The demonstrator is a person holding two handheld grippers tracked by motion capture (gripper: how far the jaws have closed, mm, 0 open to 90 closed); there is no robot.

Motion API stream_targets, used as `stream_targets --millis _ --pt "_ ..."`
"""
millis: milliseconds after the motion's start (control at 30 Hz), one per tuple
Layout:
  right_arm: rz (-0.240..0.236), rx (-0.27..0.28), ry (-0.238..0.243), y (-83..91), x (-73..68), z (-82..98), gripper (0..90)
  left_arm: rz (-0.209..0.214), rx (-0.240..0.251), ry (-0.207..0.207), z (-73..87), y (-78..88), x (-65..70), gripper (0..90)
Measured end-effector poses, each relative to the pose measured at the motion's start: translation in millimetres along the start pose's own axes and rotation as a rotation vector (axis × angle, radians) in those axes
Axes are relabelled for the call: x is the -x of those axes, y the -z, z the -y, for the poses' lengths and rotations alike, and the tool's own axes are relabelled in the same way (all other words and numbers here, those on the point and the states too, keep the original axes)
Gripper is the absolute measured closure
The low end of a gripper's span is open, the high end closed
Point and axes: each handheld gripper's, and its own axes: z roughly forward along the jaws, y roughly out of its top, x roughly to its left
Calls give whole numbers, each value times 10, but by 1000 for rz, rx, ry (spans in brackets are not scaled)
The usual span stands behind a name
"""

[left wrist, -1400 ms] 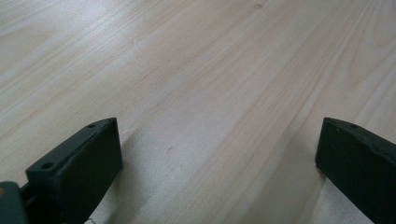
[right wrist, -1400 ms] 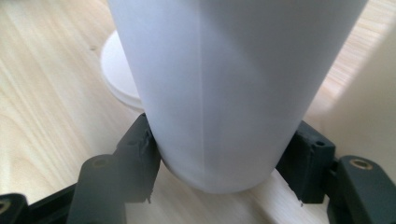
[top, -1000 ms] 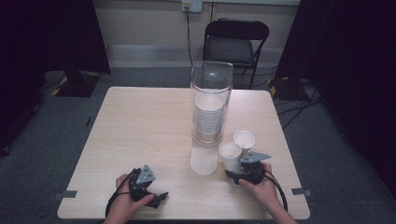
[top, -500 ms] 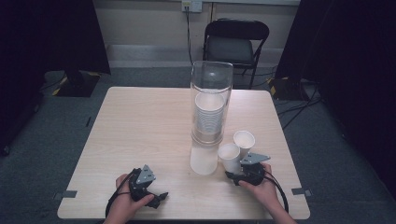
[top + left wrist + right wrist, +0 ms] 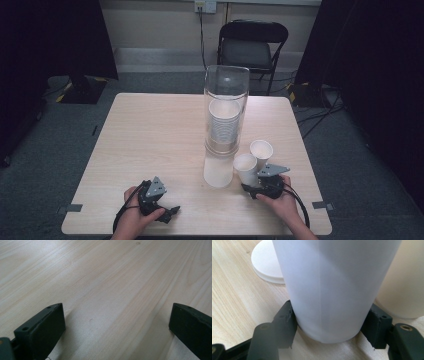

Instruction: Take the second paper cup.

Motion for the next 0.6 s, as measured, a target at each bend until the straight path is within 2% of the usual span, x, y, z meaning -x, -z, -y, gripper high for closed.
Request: stream_targets --millis 533,600 --pt "8 3 0 33 5 28 367 0 1 0 0 0 0 0" --pt "21 13 40 48 -11 35 369 0 1 1 0 0 0 0"
